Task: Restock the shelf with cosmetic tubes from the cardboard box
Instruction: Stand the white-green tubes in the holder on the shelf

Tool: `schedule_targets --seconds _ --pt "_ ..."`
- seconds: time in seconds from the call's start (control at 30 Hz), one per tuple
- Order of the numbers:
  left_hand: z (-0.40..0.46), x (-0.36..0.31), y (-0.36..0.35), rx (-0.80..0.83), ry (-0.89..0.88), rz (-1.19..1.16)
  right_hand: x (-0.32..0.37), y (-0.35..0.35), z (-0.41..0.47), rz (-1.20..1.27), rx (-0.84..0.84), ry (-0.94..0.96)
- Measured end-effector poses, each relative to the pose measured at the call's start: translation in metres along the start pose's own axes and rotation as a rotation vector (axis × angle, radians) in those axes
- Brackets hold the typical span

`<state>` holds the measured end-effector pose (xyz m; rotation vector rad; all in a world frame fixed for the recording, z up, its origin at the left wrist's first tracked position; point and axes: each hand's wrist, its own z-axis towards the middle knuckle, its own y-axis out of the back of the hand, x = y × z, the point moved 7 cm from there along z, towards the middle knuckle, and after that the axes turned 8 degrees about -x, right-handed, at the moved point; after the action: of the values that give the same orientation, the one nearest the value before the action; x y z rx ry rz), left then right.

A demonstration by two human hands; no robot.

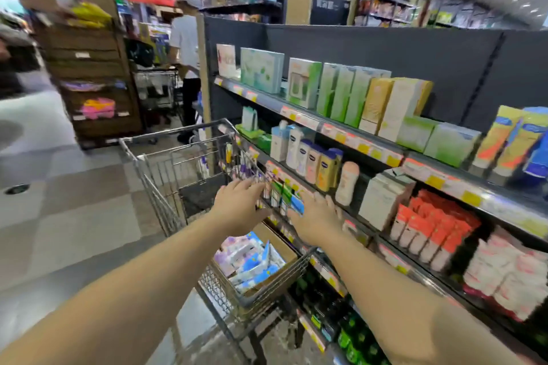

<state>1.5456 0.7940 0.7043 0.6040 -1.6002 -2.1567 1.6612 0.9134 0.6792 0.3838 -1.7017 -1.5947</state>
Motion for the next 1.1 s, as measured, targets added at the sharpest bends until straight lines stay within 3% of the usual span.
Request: schedule_targets --seconds 0.27,0.63,0.87,1.1 --pt "0.067 0.123 -0.039 0.046 0.206 0.065 0.064 -0.082 0.11 0.041 0.104 0.156" --pt "0.187 0.148 -0.158 0.205 0.163 -0.022 0.031 -0.145 0.241 0.049 0.163 0.058" --pt "0.231 0.185 -0.254 0.385 0.038 -0.075 -0.005 -0.2 0.285 0.029 0.238 -0.129" --pt "0.24 0.235 -0.372 0.713 0.035 -0.192 -0.04 -0.279 0.265 0.091 0.409 -0.503"
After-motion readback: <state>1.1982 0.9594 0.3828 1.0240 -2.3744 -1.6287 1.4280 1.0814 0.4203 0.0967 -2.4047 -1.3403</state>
